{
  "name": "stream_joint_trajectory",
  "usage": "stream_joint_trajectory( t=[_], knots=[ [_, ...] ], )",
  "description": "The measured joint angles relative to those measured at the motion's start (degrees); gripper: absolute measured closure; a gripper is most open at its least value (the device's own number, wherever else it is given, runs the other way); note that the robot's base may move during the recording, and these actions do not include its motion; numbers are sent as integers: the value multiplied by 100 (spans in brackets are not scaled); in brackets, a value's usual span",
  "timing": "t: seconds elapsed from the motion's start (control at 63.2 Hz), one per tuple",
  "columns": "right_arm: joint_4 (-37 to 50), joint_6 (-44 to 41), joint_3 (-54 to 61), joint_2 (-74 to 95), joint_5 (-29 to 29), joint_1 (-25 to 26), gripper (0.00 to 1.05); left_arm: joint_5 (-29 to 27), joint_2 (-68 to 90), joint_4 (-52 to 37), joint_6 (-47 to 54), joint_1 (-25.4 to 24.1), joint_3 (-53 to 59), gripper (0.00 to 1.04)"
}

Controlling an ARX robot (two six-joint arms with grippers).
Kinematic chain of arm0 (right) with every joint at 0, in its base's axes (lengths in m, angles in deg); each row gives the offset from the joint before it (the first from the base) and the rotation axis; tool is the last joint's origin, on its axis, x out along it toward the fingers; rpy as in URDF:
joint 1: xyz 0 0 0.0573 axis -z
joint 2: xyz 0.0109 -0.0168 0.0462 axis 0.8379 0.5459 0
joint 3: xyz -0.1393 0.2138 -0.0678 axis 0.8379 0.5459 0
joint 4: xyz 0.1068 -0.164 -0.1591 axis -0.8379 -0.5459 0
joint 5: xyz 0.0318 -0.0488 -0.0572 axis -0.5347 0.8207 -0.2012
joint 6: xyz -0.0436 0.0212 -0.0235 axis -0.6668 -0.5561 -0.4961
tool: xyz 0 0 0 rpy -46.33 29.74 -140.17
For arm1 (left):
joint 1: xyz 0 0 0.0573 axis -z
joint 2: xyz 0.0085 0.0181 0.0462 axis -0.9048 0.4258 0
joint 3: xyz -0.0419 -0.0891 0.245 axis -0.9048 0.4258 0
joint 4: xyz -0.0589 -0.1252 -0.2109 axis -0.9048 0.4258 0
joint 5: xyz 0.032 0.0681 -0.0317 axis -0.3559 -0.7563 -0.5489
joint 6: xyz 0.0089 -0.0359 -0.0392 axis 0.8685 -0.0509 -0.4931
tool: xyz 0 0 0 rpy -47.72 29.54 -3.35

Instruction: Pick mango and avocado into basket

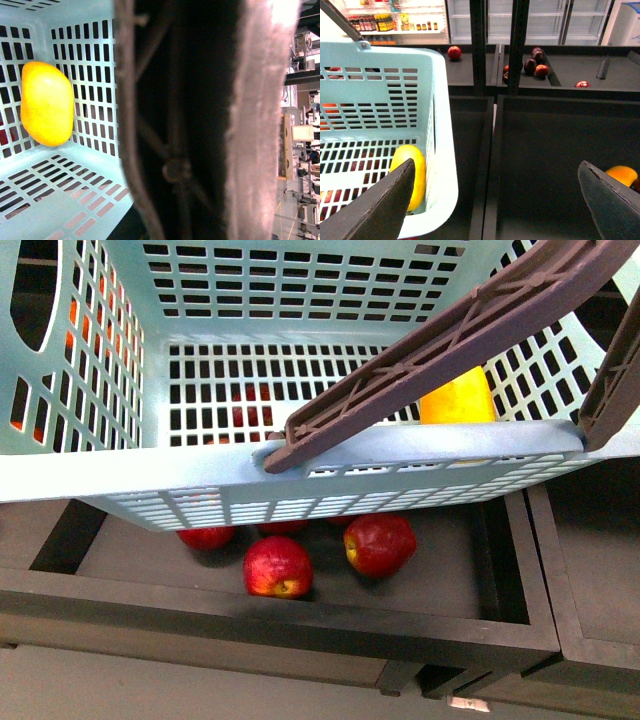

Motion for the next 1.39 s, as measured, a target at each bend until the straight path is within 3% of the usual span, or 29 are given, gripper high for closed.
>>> stream_joint_trajectory(
  t=[1.392],
  knots=[
    [-11, -2, 20, -20, -2, 0, 9, -13, 0, -2, 17, -2, 4, 92]
  ],
)
